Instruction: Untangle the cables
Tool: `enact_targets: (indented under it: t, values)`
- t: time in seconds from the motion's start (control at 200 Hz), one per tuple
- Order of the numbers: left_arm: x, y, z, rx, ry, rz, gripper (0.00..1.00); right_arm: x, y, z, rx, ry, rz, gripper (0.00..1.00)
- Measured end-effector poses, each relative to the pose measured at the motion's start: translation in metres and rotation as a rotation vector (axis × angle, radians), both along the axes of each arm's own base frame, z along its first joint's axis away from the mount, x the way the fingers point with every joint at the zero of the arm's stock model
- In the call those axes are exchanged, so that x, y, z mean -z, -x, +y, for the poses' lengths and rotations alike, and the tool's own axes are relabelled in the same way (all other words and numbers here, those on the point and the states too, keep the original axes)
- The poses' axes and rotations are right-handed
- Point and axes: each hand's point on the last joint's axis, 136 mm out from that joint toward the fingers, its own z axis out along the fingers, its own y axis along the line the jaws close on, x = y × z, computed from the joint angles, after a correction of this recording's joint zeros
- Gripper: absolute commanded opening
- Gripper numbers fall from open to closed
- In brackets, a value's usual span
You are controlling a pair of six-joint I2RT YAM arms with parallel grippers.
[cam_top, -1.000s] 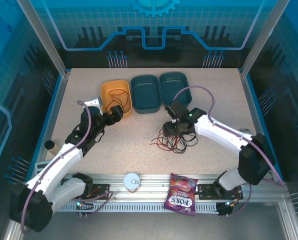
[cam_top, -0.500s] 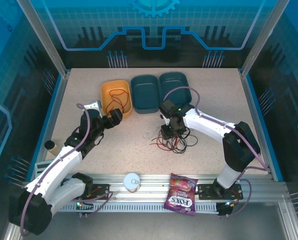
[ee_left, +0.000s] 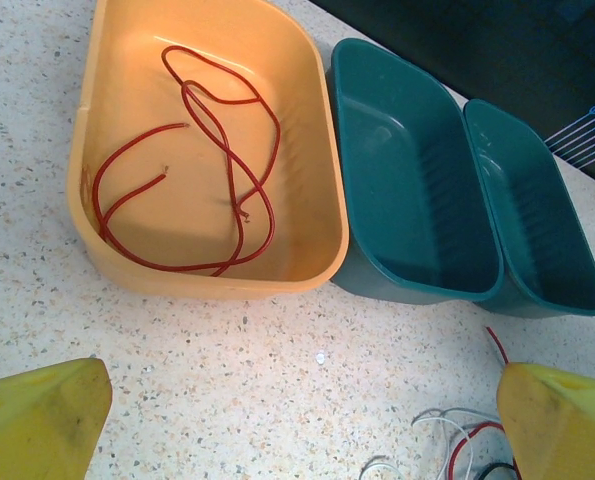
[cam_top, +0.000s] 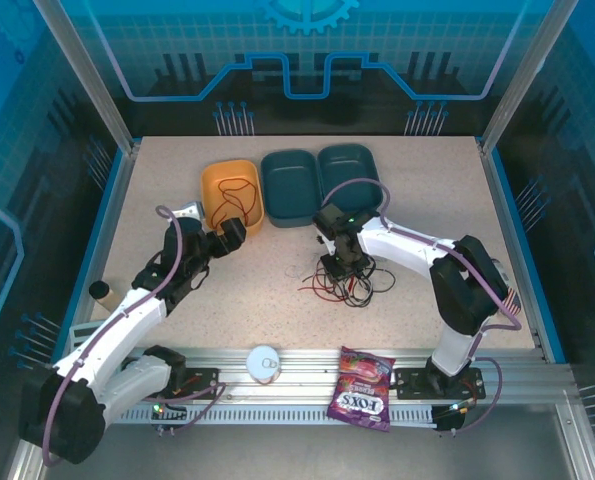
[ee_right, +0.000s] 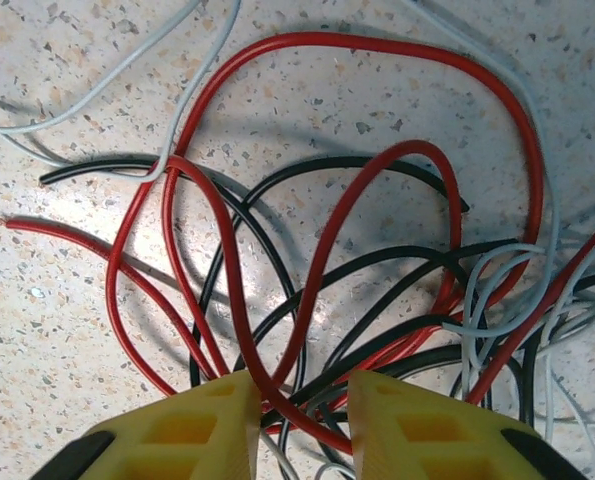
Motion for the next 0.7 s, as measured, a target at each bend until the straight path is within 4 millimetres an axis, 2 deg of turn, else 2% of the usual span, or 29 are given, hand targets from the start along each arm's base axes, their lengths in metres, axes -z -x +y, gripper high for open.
enact_targets:
  t: [0.155, 0.36, 0.485, 0.7]
  values:
    - [0.0, 0.0, 0.0, 0.0, 0.0, 0.0, 0.99, -0.002, -0.002, 0.002, -0.002, -0.006, -0.007, 0.12]
    - [0.001, 0.0, 0.0, 0.001, -0.001, 0.003, 0.99, -0.009, -0.005, 0.004, -0.002, -0.014, -0.021, 0.07]
    - [0.001, 0.0, -0.001, 0.004, 0.001, 0.004, 0.99, -0.025, -0.005, 0.004, -0.002, -0.029, -0.053, 0.02]
    - [0.002, 0.0, -0.005, 0.026, 0.012, 0.01, 0.99, -0.06, -0.009, 0.007, -0.005, -0.073, -0.129, 0.0]
